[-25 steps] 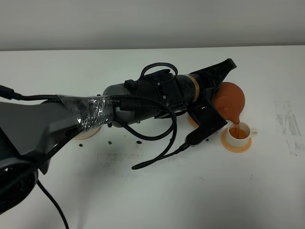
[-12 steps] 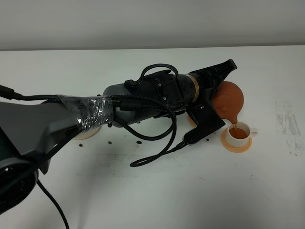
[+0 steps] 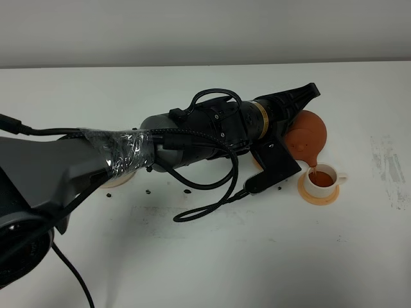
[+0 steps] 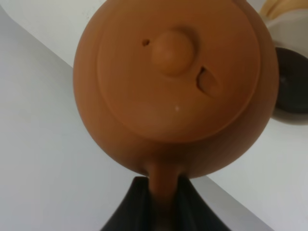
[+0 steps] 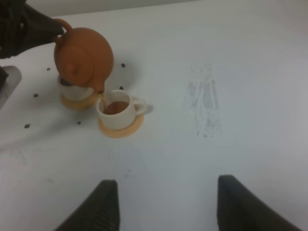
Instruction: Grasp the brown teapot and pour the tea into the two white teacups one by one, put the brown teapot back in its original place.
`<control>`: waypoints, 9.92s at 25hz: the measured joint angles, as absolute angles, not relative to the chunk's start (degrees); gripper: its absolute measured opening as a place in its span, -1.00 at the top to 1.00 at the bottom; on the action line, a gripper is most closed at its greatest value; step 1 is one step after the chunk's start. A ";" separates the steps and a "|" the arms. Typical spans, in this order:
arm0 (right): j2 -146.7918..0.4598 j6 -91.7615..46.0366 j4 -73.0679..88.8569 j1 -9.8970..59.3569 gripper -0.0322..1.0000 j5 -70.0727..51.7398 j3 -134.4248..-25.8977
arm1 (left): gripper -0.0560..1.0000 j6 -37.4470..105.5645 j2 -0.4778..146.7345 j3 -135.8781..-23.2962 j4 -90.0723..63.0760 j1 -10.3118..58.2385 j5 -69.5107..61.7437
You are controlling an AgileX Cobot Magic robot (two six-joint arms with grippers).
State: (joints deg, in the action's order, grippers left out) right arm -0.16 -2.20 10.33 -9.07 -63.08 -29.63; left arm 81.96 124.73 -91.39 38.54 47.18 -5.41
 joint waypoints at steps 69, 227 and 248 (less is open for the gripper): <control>-0.16 -2.19 10.33 -9.07 0.08 -63.08 -29.63 | 0.74 82.02 124.73 -91.39 41.97 47.76 -3.89; -0.16 -2.19 10.33 -9.07 0.08 -63.08 -29.63 | 0.74 19.18 99.99 -51.61 -8.16 10.54 -18.10; -0.16 -2.13 10.33 -9.07 0.08 -63.06 -29.63 | 0.53 19.18 100.58 -51.67 -8.17 10.54 -15.25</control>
